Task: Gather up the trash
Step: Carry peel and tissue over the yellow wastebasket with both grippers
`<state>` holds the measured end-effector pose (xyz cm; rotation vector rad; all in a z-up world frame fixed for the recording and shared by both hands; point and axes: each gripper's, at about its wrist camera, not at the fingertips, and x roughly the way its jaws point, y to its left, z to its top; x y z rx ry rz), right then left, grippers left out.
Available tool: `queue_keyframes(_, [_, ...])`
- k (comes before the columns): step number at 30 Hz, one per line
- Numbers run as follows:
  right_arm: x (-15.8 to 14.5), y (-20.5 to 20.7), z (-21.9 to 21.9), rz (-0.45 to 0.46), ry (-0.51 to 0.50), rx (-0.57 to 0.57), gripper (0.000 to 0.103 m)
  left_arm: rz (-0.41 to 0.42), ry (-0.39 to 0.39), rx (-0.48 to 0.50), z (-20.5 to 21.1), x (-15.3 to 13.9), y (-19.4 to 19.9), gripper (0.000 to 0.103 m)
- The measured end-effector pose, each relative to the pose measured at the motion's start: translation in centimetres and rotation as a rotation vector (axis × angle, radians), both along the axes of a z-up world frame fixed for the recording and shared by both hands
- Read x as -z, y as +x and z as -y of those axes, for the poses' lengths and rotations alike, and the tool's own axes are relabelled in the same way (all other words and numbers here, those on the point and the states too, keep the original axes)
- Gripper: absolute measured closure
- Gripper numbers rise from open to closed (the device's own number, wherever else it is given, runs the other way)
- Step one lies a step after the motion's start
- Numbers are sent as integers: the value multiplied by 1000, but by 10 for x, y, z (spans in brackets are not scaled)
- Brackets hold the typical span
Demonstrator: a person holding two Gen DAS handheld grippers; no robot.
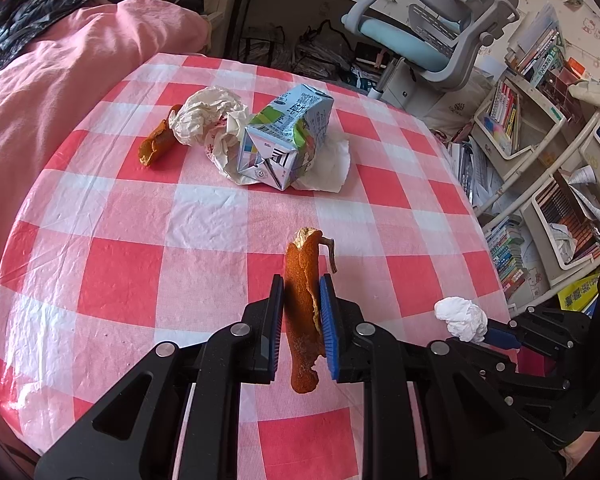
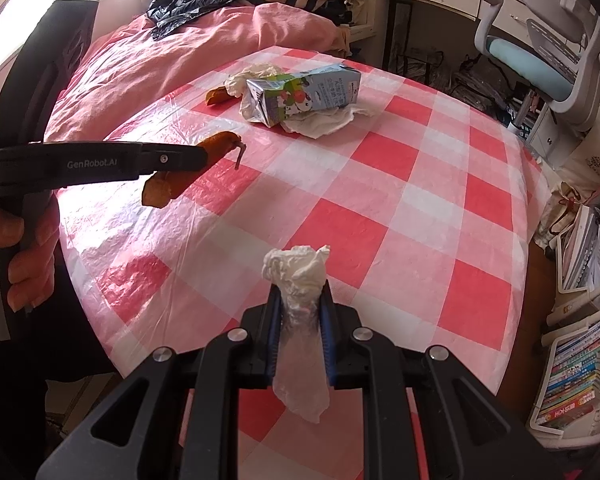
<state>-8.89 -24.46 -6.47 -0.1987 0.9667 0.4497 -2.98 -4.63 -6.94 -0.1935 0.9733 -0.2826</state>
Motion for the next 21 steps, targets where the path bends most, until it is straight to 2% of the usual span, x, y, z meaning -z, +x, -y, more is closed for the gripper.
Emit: queue_keyframes(21, [2,-2,-4,0,-15,-14,84,-1,-1,-1,0,0,0,86])
